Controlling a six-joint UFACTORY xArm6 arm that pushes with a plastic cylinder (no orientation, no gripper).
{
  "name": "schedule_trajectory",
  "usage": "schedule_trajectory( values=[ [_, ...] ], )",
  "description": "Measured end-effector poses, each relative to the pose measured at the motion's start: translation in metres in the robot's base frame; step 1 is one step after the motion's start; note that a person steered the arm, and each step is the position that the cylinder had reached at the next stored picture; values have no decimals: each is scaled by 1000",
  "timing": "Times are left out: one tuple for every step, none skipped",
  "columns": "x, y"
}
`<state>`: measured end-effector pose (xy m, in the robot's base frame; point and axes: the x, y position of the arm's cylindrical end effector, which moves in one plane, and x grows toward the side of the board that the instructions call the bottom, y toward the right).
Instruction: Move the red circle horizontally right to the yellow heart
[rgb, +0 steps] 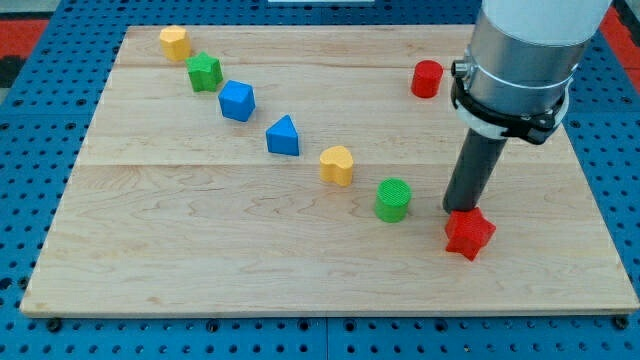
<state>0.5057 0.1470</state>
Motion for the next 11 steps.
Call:
schedule_trajectory(
  values=[
    [-6, 8],
    [-39, 8],
    [-78, 14],
    [-119, 37],
    [-178, 56],
    [-230, 58],
    [-267, 41],
    [-270, 5],
    [-258, -25],
    [-235, -31],
    [-234, -16]
  ],
)
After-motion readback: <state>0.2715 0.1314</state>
